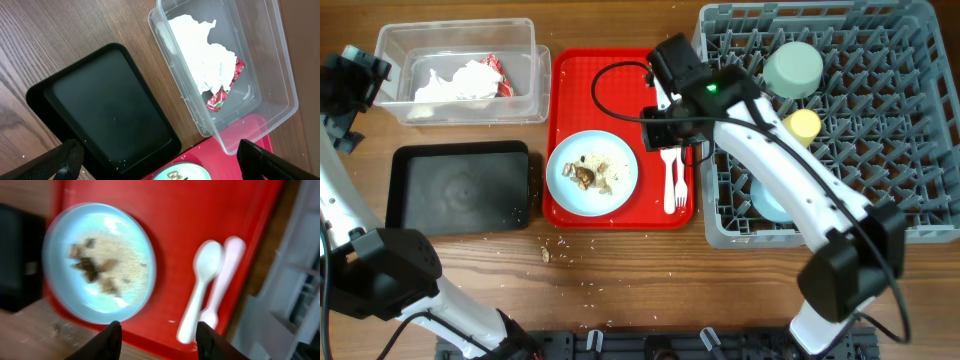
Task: Sort waste into correct bins and load items into the dishwasher rack
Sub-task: 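Reach the right gripper to the white plastic spoon on the tray, then grasp the spoon with the right gripper and drop it in the rack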
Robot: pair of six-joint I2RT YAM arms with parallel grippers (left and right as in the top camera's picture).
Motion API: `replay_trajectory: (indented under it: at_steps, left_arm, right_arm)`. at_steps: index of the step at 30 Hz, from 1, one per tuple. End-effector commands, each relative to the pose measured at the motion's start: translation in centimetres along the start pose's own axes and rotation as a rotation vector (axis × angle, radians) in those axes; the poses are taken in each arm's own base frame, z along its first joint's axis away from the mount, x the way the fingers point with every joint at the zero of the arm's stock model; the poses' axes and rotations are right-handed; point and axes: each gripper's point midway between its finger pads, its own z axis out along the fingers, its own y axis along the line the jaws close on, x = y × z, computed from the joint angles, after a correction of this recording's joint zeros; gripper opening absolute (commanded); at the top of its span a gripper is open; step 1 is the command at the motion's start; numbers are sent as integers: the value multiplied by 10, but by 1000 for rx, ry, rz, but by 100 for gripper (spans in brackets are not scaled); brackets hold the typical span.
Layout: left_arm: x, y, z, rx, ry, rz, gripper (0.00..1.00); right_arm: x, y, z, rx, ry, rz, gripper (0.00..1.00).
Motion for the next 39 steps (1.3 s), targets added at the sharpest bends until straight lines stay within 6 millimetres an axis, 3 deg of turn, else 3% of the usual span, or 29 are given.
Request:
replay_trajectory:
  at_steps: [1,3,7,14,24,28,29,32,35,37,39]
  left_arm:
    - [-2,1,-2,-4,-11,-1,100]
    - [-2,1,-2,-4,-11,-1,100]
    - [-2,1,-2,-4,-11,-1,100]
    - [-2,1,-2,-4,-11,-1,100]
    - [-2,1,-2,-4,-11,-1,100]
    - [-2,1,-2,-4,-11,-1,100]
    - [-2,1,-2,-4,-11,-1,100]
    - [-2,1,-2,-4,-11,-1,100]
    - [-2,1,-2,-4,-11,-1,100]
    - [-2,1,-2,-4,-11,-1,100]
    - [-2,1,-2,-4,-11,-1,100]
  right_arm:
    - [9,-27,39,151,82,100,44]
    - [24,-35,63,183,172,106,34]
    - [43,-46,94,233,271,138,33]
    - [58,-51,115,230,299,141,33]
    - [55,-50,127,210,275,141,33]
    - [72,-56,142,205,301,145,32]
    - [74,-57,142,207,305,144,29]
    - [72,-55,143,197,299,145,8]
    - [64,-43,136,145,291,147,4]
    - [50,-29,119,91,261,141,4]
    - [27,-19,87,61,196,122,4]
